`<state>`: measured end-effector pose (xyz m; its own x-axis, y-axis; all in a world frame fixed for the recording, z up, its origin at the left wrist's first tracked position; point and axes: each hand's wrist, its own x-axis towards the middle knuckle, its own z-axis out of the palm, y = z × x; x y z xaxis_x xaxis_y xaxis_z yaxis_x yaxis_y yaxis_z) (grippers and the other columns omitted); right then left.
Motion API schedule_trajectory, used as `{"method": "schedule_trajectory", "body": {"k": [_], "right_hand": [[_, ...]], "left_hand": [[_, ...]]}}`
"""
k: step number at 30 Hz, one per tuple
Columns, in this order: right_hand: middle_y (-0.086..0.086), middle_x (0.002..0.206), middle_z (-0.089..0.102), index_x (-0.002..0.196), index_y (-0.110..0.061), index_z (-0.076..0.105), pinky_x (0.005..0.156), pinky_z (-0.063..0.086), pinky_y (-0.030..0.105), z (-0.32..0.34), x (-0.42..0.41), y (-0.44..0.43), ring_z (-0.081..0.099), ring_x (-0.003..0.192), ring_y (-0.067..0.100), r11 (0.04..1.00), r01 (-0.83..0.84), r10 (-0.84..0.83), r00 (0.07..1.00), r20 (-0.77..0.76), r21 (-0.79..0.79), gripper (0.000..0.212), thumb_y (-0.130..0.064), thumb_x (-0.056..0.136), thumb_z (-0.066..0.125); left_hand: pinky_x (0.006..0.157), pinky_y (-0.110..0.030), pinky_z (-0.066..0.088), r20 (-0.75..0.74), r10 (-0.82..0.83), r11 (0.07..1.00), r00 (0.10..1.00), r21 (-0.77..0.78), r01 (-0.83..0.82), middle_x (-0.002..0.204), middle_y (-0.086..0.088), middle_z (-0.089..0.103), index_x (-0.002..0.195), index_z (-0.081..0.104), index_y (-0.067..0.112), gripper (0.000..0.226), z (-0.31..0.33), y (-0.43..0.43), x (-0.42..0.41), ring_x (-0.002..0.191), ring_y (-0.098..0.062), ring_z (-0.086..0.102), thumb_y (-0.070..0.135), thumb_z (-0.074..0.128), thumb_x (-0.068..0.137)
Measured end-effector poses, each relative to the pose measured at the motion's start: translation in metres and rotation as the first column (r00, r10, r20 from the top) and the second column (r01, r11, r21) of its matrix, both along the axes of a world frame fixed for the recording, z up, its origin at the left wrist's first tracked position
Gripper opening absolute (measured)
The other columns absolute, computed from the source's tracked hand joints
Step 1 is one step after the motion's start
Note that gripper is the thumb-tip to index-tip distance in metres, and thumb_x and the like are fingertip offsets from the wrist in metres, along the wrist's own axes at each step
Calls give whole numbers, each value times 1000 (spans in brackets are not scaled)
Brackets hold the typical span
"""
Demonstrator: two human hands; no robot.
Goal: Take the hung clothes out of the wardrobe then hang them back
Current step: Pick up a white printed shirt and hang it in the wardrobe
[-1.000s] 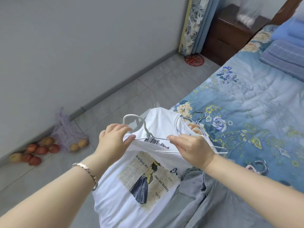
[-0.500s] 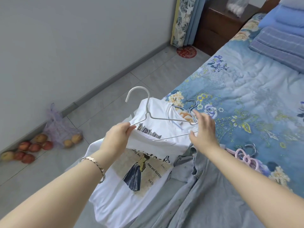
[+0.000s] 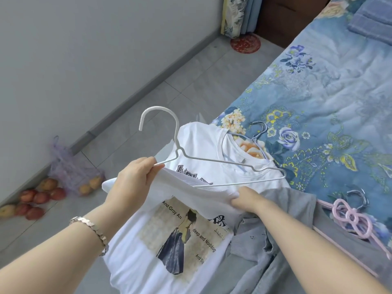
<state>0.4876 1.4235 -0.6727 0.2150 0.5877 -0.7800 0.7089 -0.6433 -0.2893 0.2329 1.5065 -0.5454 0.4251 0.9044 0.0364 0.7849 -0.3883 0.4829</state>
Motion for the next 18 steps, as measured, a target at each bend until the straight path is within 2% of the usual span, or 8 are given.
{"method": "schedule_trajectory", "body": {"k": [1, 3, 5, 7, 10, 13, 16, 18], "right_hand": [[14, 110, 63, 100, -12, 59, 78, 41, 26, 3, -2, 2, 58, 110, 29, 999, 16, -18, 999, 47, 30, 19, -21, 85, 52], [17, 111, 63, 105, -7, 61, 79, 42, 28, 14, -2, 7, 59, 107, 30, 984, 126, -138, 986, 96, 125, 24, -21, 87, 55], [15, 104, 61, 100, -7, 53, 72, 37, 28, 32, -3, 10, 58, 101, 30, 954, 186, -215, 971, 103, 237, 18, -20, 88, 57], [12, 94, 57, 90, -8, 45, 68, 32, 28, 55, -12, 11, 56, 92, 28, 918, 188, -224, 972, 66, 349, 18, -19, 89, 59], [10, 88, 57, 78, -10, 52, 62, 27, 27, 94, -38, 5, 52, 83, 22, 794, 234, -255, 966, -42, 561, 14, -13, 86, 62], [-2, 75, 45, 62, -29, 33, 59, 23, 25, 137, -75, -7, 43, 73, 18, 653, 241, -222, 967, -122, 718, 46, -1, 81, 65], [-10, 70, 37, 63, -28, 31, 60, 33, 12, 190, -118, -18, 39, 66, 9, 581, 278, -196, 960, -200, 765, 48, 7, 76, 62], [-8, 71, 37, 69, -25, 34, 61, 34, 14, 226, -145, -28, 36, 65, 9, 606, 393, -214, 918, -334, 692, 35, -7, 71, 64]], "left_hand": [[53, -14, 25, -3, -20, 1000, 1000, 9, 20, 56, 8, 26, 59, 22, 23, 42, 1, 1, -3, 54, -6, 32, 28, 42, 97], [53, -16, 27, -1, -35, 999, 999, 19, 35, 56, 8, 26, 62, 26, 17, 38, 5, 1, -9, 54, -8, 32, 32, 39, 94], [54, -15, 27, 5, 3, 1000, 1000, 27, -3, 57, 8, 26, 62, 25, 18, 42, 13, 2, -16, 55, -14, 31, 30, 41, 98], [53, -26, 25, -2, 100, 995, 995, 20, -100, 57, 5, 27, 61, 23, 20, 42, 27, 5, -28, 58, -19, 31, 23, 42, 98], [56, -34, 19, 7, 191, 980, 982, 53, -191, 58, 2, 33, 64, 34, 11, 36, 52, 7, -57, 64, -25, 34, 19, 44, 98], [62, -32, 25, 27, 208, 972, 978, 106, -209, 62, -2, 39, 68, 41, 5, 32, 84, 6, -95, 68, -27, 39, 17, 45, 98], [63, -34, 29, 55, 221, 959, 974, 170, -227, 63, -2, 39, 67, 43, 0, 34, 126, 2, -137, 70, -29, 42, 17, 44, 98], [62, -36, 32, 70, 197, 957, 978, 204, -208, 64, -5, 42, 68, 44, -2, 35, 157, -4, -163, 70, -31, 43, 18, 43, 98]]}}
